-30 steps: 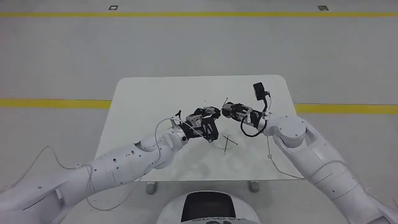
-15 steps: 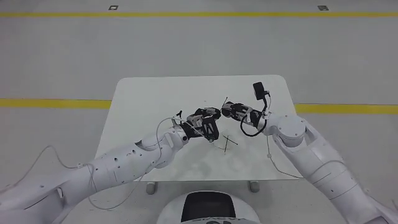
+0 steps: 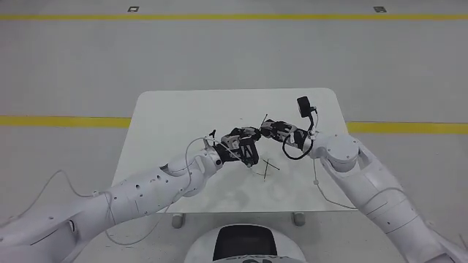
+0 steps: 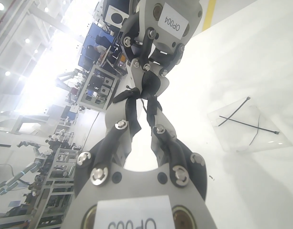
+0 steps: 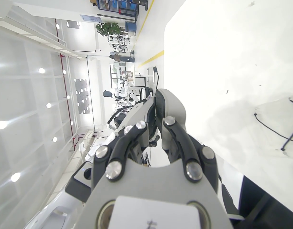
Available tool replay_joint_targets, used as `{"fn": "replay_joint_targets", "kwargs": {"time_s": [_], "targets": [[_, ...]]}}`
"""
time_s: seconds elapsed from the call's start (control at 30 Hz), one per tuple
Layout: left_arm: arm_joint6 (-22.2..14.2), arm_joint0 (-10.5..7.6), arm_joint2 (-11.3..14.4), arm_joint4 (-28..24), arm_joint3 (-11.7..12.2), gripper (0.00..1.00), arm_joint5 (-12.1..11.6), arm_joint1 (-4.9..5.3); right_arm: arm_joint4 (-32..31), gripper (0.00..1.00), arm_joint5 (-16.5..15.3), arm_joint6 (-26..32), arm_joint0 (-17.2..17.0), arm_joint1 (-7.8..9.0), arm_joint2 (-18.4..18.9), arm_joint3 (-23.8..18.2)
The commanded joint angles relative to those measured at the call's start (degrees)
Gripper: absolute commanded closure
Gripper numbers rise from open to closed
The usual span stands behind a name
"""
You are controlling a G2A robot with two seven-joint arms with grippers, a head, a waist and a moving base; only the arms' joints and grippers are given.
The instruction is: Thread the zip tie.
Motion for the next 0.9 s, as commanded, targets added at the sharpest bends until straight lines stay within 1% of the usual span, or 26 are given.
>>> {"fn": "replay_joint_targets", "kwargs": {"time_s": [0.0,0.1,0.13,0.4,0.43,0.47,0.5,0.53,0.63,0.67,0.7,0.77,0.83,0.87], "targets": [[0.1,0.03,0.0,0.0,0.1,0.89,-0.1,-0.06,-0.1,1.00,0.0,0.1,0.0,-0.10,0.1,0.1],[0.1,0.08,0.0,0.0,0.2,0.99,-0.2,-0.12,-0.3,1.00,-0.1,0.3,-0.1,-0.24,0.2,0.0],[0.1,0.08,0.0,0.0,0.2,1.00,-0.3,-0.13,-0.4,1.00,-0.1,0.3,-0.2,-0.30,0.2,0.0],[0.7,0.17,0.0,0.0,0.7,1.00,-0.8,-0.16,-0.4,1.00,0.1,0.9,-0.7,-0.59,0.9,-0.1],[0.7,0.21,0.0,0.0,0.7,1.00,-0.7,-0.13,-0.5,0.96,0.1,1.0,-0.7,-0.63,1.0,-0.1],[0.7,0.25,0.0,0.0,0.7,1.00,-0.6,-0.11,-0.5,0.70,0.1,1.1,-0.8,-0.66,1.1,-0.1],[0.8,0.27,0.0,0.0,0.6,1.00,-0.4,-0.07,-0.5,0.16,0.1,1.2,-0.9,-0.68,1.2,-0.2],[0.8,0.32,0.0,0.0,0.6,1.00,-0.1,-0.03,-0.5,0.00,0.2,1.3,-0.9,-0.70,1.3,-0.2],[1.0,0.84,-0.4,-0.2,0.2,1.00,0.6,0.20,-0.9,0.00,0.4,1.5,-1.2,-0.70,1.8,-0.3],[1.2,1.17,-1.0,-0.7,0.1,1.00,0.5,0.31,-1.2,0.00,0.5,1.5,-1.3,-0.67,2.0,-0.4],[1.9,1.72,-2.0,-2.7,-0.1,1.00,0.2,0.48,-1.5,0.00,0.4,1.7,-1.5,-0.61,2.4,-0.5],[3.1,2.39,-3.6,-5.9,-0.1,1.00,-1.2,0.88,-2.1,0.00,-0.2,2.3,-1.9,-0.44,3.2,-0.6],[4.7,2.93,-5.3,-9.2,0.1,1.00,-4.1,1.39,-2.9,0.00,-0.7,3.1,-2.5,-0.20,4.1,-0.7],[4.9,3.16,-6.0,-10.3,0.2,1.00,-5.0,1.60,-3.1,0.00,-0.9,3.5,-2.7,-0.08,4.6,-0.8]]}}
